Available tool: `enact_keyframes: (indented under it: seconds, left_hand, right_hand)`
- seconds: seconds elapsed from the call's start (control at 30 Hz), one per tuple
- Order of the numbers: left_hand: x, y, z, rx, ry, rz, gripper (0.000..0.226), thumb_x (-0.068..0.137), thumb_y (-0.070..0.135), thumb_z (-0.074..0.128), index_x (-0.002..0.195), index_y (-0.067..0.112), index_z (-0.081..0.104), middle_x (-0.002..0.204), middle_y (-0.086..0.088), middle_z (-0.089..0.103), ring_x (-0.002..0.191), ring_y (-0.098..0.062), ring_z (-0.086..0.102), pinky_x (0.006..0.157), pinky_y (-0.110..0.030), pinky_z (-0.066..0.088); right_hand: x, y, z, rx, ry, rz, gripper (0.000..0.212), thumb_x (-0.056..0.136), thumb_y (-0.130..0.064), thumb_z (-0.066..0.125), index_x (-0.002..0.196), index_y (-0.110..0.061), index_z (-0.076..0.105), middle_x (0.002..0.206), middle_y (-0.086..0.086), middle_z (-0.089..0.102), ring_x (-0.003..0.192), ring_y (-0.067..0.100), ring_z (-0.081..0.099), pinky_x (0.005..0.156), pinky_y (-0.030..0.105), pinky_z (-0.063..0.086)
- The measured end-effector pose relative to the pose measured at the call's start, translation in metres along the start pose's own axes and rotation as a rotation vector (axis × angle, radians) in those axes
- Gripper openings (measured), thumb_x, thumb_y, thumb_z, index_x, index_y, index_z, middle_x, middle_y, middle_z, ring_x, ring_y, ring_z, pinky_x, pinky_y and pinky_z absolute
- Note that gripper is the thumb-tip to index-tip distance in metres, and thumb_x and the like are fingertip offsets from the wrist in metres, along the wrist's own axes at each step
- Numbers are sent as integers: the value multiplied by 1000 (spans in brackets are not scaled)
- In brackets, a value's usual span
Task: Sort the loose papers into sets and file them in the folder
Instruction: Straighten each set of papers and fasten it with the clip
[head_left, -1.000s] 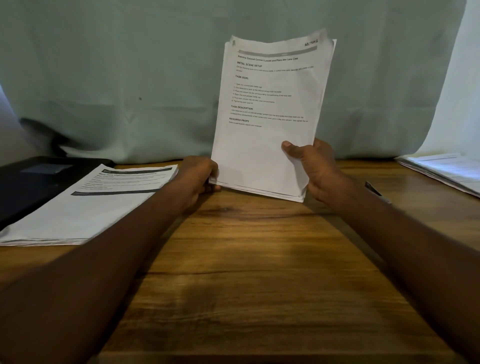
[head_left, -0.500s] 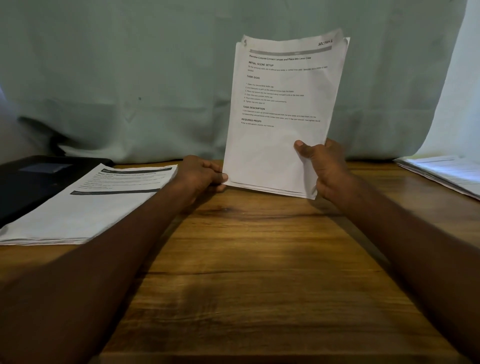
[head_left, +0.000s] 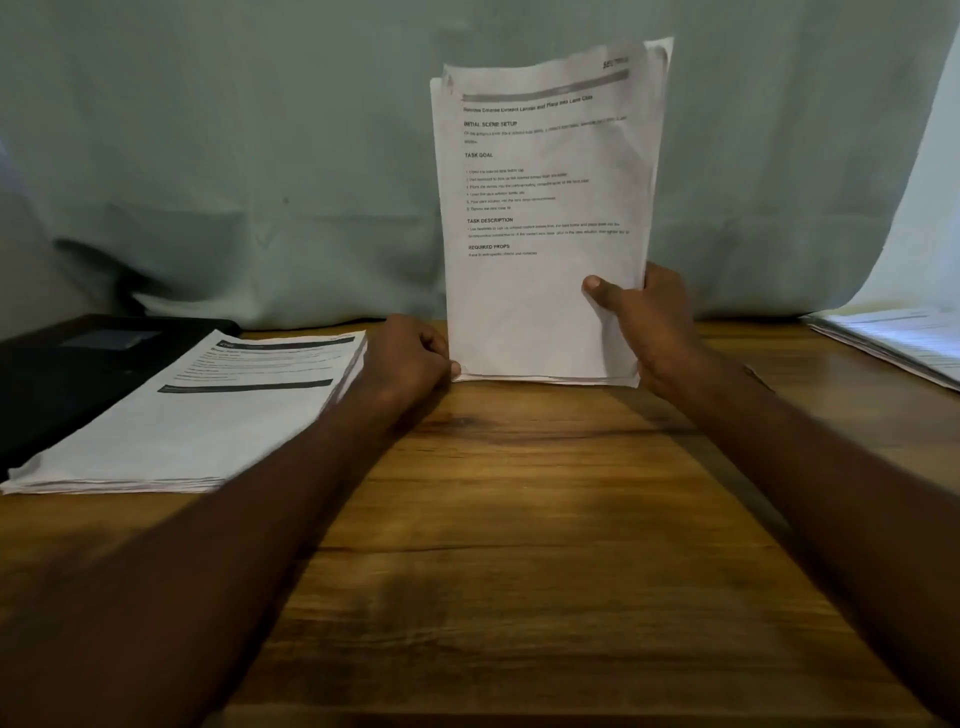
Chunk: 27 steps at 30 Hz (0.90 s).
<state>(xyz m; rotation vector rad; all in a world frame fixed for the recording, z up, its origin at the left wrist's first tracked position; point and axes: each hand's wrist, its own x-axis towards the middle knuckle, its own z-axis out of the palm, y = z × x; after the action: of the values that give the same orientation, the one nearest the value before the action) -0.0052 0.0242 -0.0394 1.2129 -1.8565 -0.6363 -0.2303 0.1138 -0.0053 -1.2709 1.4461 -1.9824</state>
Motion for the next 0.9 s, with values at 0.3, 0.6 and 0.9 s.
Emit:
enact_keyframes:
  seconds: [0.3, 0.6, 0.9]
  left_hand:
    - [-6, 3, 3, 98, -40, -17, 20, 90, 25, 78, 81, 7, 78, 82, -2, 72, 65, -7, 58, 52, -20, 34]
    - [6, -12, 0, -2, -50, -29, 18, 86, 27, 82, 85, 10, 80, 86, -5, 75, 83, -16, 68, 74, -29, 51]
    - [-2, 11, -2, -913, -258, 13, 47, 90, 9, 75, 134, 8, 60, 121, -9, 73, 109, -26, 72, 89, -46, 60]
  right_hand:
    - [-1, 3, -1, 47, 25, 27, 42, 94, -15, 71, 135, -15, 62, 111, -6, 70, 97, 9, 66, 87, 28, 56]
    - [3, 11, -4, 97, 10, 62, 38, 92, -11, 73, 128, -14, 66, 101, -11, 72, 85, 5, 69, 68, 17, 57]
    - [2, 10, -1, 51, -83, 79, 33, 90, -20, 77, 120, -22, 65, 106, -11, 72, 95, 12, 68, 77, 26, 55]
